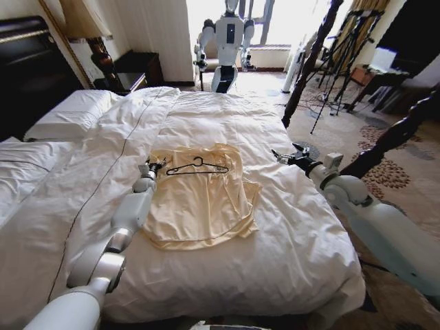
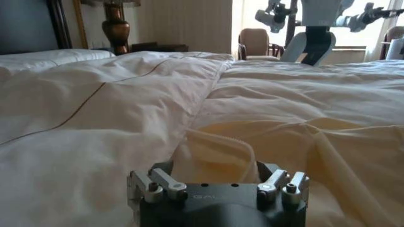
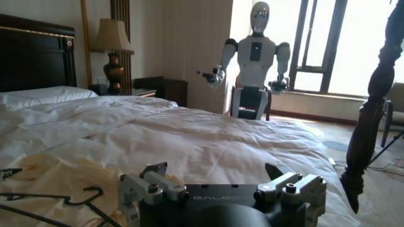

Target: Pick up the clothes from the bed and hang them on the clothes hanger.

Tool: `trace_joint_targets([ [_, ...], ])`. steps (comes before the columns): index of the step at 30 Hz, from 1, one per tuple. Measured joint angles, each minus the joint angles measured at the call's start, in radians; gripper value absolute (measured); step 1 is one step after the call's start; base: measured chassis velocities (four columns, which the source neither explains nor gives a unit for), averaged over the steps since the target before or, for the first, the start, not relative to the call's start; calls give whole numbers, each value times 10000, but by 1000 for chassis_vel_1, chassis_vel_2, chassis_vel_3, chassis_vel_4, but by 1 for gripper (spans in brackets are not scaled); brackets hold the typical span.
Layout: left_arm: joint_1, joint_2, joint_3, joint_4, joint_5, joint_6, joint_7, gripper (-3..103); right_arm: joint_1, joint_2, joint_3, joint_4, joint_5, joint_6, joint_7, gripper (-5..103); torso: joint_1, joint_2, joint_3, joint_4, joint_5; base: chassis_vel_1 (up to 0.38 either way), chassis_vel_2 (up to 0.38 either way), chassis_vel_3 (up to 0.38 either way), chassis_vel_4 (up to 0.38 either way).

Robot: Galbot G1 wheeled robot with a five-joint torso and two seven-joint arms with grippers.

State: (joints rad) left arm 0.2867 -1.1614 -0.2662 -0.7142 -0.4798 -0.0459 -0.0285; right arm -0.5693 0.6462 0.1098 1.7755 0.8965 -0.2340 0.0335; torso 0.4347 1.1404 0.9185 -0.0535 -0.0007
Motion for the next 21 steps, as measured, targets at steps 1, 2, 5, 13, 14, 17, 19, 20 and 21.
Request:
trace_joint_targets([
  [1,0,0,0,0,0,0,0,93,0,0,0,0,0,0,0,100,0,0,0,0,0,0,0,0,0],
  [2,-35,30,10,86,32,-9,14,89,-7,44,-22,34,-1,0,39,100,0,0,0,0,2,0,0,0,0],
  [5,-39,104,12,65,50,-11,91,80,-60,184,-74,87,-52,-3,250,100,0,0,0,-9,1,0,0,0,0],
  [13,133,141,57,-100,27,-7,164,59,-168,268,-42,-120,-351,-1,425,100,0,0,-1,-9,1,0,0,0,0],
  [14,149,140,65,-109,26,-8,184,55,-146,290,-33,-210,-390,1,434,100,0,0,0,-9,4,0,0,0,0],
  [17,175,127,76,-129,36,-8,220,47,-28,323,-1,-430,-438,16,509,100,0,0,0,-9,5,0,0,0,0],
  [19,196,109,78,-189,64,-9,234,39,55,325,17,-543,-425,22,627,100,0,0,0,-9,1,0,0,0,0],
  [20,215,110,77,-238,69,-5,234,36,64,323,23,-570,-425,22,654,100,0,0,0,-9,2,0,0,0,0],
  [21,215,110,77,-238,69,-5,234,36,64,323,23,-570,-425,22,654,100,0,0,0,-9,2,0,0,0,0],
])
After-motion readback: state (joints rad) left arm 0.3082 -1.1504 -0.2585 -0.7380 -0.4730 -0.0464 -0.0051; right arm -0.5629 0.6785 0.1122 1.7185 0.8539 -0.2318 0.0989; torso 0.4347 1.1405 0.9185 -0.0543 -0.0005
